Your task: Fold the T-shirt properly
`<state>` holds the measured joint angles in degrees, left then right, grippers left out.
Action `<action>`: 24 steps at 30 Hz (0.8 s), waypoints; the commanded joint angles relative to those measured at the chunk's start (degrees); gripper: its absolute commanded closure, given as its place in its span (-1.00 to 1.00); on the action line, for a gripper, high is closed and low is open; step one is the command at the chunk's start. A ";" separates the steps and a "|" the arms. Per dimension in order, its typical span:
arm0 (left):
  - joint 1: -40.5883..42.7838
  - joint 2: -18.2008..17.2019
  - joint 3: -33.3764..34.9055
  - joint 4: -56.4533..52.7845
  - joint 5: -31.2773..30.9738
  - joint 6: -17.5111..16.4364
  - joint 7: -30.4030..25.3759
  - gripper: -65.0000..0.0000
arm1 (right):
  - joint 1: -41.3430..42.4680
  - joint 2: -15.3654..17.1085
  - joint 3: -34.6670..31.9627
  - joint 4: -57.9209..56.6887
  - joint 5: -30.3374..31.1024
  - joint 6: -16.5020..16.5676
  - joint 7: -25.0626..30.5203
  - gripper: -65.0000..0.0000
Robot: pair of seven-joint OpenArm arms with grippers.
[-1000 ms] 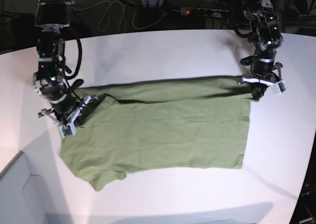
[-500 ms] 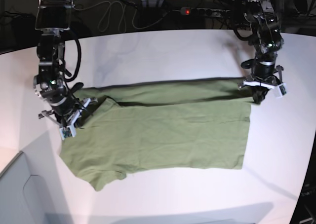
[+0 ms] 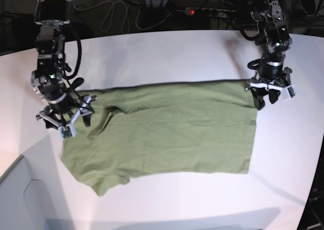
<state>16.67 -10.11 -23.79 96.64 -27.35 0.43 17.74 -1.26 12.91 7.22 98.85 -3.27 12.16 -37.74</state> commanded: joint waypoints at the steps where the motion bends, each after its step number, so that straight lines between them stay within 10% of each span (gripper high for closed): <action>1: 0.78 -0.31 -0.78 1.25 -0.21 -0.03 -1.61 0.01 | -0.63 0.94 0.38 1.50 0.15 0.80 0.86 -0.26; 24: -1.94 0.22 -0.78 -10.71 -0.29 -0.47 -1.87 0.01 | -8.11 2.79 4.60 4.84 0.15 0.80 0.94 -0.27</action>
<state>15.16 -9.30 -24.32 85.10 -27.27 0.14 17.21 -9.72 14.92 11.44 102.56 -2.92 12.19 -37.93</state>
